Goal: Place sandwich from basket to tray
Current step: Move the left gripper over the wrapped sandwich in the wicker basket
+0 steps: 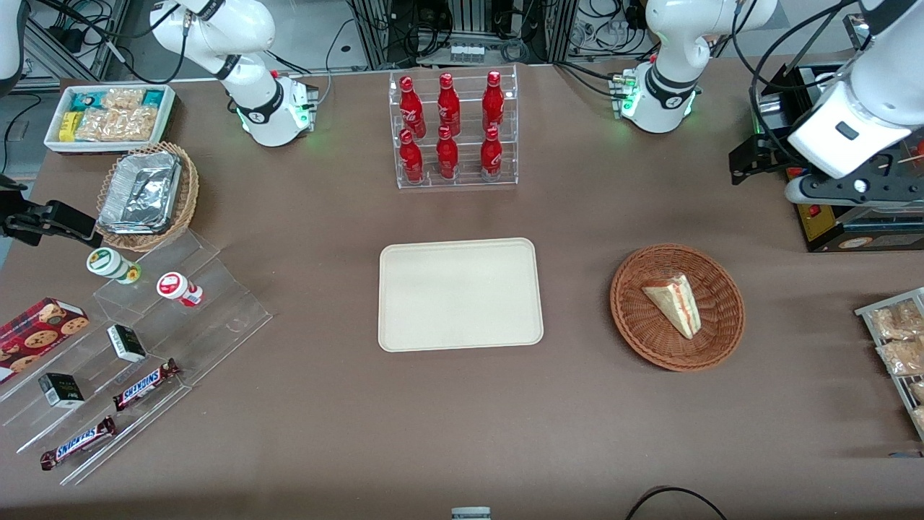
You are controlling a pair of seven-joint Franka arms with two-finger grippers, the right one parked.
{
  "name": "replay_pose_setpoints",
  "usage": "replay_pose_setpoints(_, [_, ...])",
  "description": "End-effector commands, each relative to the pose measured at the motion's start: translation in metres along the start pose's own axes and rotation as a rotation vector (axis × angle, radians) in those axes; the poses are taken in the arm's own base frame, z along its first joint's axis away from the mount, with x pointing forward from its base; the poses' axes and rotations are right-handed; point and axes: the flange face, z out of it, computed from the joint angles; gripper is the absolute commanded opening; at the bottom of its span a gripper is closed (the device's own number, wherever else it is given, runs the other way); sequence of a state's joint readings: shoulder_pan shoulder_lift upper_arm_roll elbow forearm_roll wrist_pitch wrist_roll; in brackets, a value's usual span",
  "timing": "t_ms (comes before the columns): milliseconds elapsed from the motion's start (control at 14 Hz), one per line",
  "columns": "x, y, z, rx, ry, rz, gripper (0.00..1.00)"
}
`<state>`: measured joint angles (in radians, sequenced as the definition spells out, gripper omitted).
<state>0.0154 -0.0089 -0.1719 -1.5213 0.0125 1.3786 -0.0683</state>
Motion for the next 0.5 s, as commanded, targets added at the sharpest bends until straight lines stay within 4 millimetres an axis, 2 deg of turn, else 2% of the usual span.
replay_pose_setpoints(0, [-0.004, -0.001, -0.007, 0.02, 0.018, 0.01, 1.0])
replay_pose_setpoints(143, [-0.002, -0.001, -0.003, 0.026, 0.02, 0.014, 1.0])
replay_pose_setpoints(429, [0.013, -0.007, 0.029, 0.021, 0.009, 0.001, 1.0])
